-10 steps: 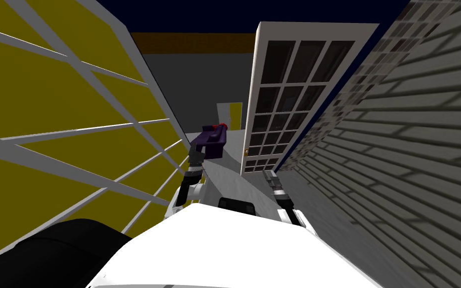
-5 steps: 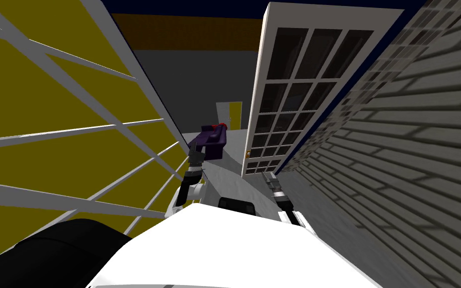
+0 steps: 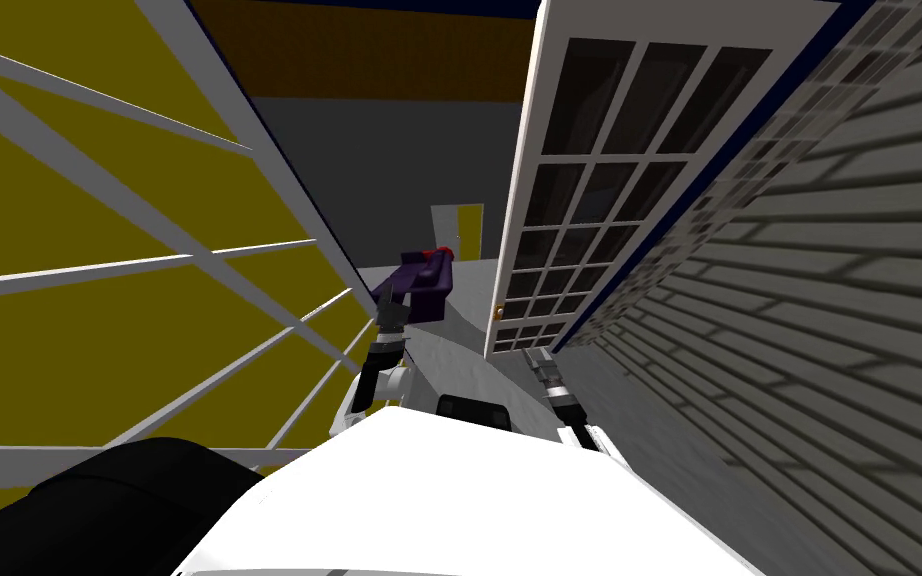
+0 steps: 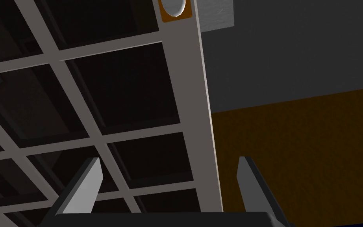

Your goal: Pull the door open

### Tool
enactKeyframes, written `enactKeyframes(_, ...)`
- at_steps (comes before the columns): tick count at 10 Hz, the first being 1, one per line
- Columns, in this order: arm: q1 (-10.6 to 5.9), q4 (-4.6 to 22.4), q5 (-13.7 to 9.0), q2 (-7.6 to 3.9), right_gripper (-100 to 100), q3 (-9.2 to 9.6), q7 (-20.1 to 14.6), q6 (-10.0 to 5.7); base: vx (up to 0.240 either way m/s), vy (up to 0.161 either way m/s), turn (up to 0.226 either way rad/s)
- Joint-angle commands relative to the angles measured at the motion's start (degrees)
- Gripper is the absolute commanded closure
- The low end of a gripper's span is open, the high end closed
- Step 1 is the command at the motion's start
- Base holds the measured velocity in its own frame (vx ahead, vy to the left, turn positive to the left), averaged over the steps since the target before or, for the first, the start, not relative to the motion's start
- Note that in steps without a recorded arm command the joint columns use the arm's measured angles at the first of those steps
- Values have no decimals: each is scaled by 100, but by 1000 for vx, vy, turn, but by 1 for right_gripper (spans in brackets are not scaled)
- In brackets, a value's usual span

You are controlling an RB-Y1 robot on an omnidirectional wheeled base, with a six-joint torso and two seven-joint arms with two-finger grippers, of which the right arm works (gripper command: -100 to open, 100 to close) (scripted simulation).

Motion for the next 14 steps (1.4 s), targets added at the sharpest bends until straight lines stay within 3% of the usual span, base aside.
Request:
enactKeyframes(1, -44, 170, 39, -10, -100, -10, 130, -72, 105, 50, -16)
enactKeyframes(8, -258, 1021, 262, -80, -100, -55, 769, -385, 132, 56, -28)
enactKeyframes(14, -392, 1556, 401, -121, -100, -83, 1171, -582, 146, 39, -27)
